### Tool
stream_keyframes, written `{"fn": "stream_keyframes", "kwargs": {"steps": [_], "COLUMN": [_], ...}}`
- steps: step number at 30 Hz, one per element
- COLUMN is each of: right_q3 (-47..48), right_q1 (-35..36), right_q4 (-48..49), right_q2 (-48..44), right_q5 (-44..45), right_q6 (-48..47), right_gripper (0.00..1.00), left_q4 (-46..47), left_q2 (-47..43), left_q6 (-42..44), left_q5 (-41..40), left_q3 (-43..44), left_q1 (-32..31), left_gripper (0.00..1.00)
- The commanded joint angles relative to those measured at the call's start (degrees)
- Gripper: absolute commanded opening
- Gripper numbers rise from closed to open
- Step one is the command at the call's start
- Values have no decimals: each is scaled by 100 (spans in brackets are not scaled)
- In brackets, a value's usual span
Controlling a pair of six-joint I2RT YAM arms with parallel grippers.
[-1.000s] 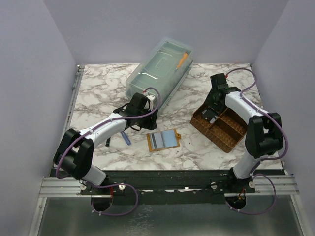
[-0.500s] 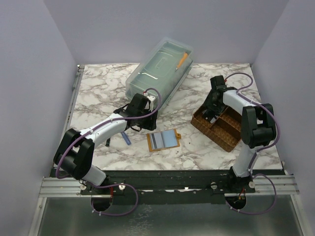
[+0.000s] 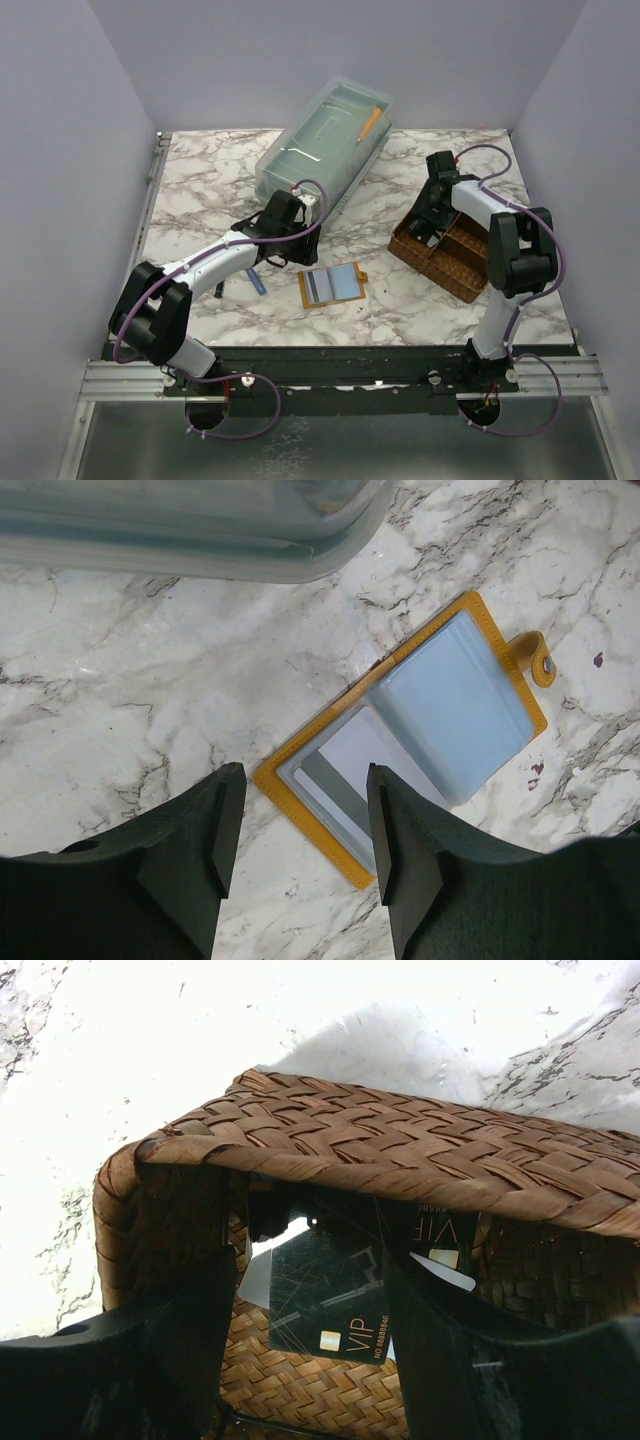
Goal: Put the credit cards into the card holder
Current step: Pick up the credit card from the storage box.
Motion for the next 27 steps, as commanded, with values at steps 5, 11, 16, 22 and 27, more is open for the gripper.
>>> {"fn": "stream_keyframes", "kwargs": {"steps": [5,11,16,22,27], "right_q3": [-676,-490,-510,-157,-242], "right_q1": [-35,-27,-27,-27,-19], "right_q4": [295,6,-75,-393,-378], "right_q2": [125,204,41,173,-245], "right_q5": [-484,-416,-492,-908,-2325], "right_q6": [179,52,39,-511,-1104], "right_gripper": [46,56,50,30,33], "left_q4": [54,54,54,63,-3], "left_q2": [16,6,16,16,151], "left_q6": [85,90,83,53,-101], "left_q5": [-141,-122,-125,-119,-77], "left_q3": [-89,-80,-80,-72,47], "left_q1": [-48,-51,-51,-48,-41], "left_gripper": [58,58,58,58,58]}}
